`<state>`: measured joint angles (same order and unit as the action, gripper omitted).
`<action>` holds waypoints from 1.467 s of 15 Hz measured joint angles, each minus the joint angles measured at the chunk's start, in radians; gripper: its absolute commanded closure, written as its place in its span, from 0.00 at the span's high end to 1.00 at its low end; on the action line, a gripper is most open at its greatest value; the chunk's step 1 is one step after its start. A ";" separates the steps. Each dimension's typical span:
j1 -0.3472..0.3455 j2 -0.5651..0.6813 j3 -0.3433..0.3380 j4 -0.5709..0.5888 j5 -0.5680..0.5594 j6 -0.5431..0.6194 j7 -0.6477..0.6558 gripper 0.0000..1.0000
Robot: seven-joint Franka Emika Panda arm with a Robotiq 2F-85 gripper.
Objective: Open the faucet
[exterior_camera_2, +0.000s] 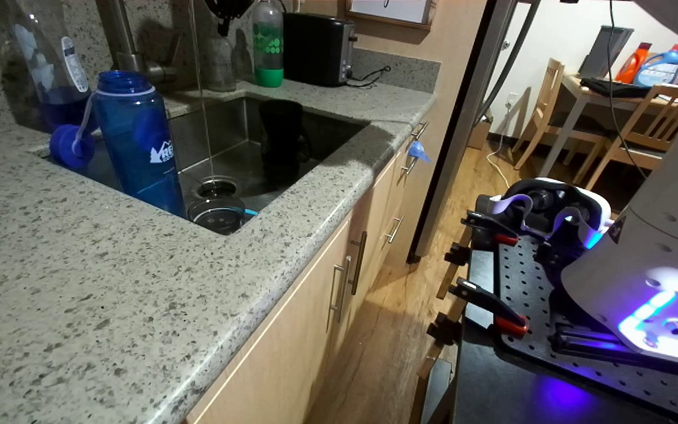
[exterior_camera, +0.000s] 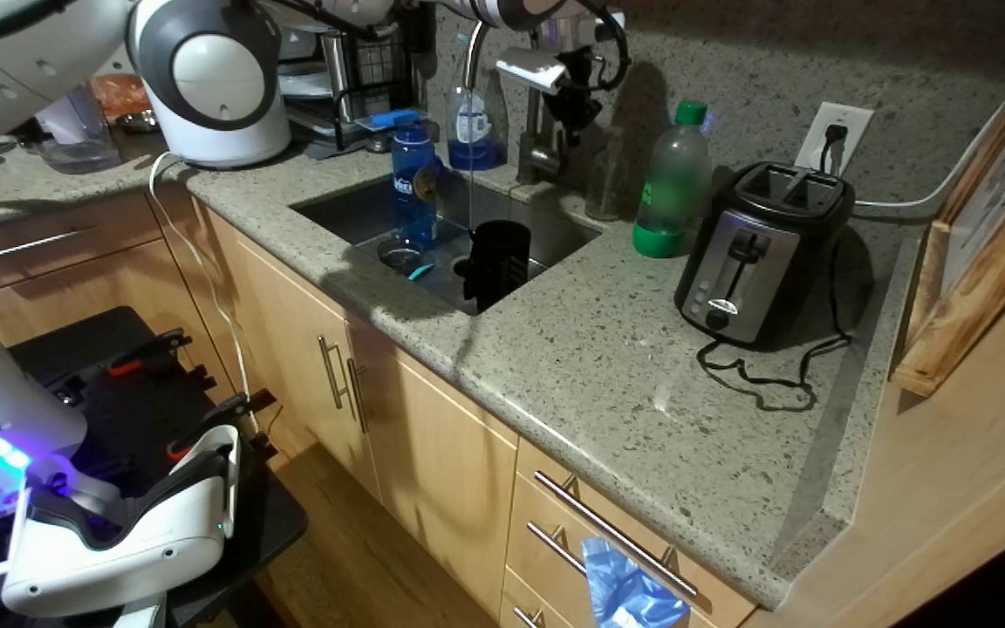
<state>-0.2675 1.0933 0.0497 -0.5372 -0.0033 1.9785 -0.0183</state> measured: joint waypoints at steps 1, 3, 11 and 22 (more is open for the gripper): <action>-0.001 0.005 -0.005 -0.002 -0.001 0.000 0.000 0.01; -0.003 0.009 -0.020 -0.011 -0.007 0.000 0.000 0.01; -0.026 0.009 -0.052 -0.030 -0.026 0.000 0.000 0.01; -0.011 -0.025 -0.052 -0.134 -0.060 0.015 -0.013 0.01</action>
<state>-0.2790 1.0685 -0.0025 -0.6710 -0.0637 1.9931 -0.0310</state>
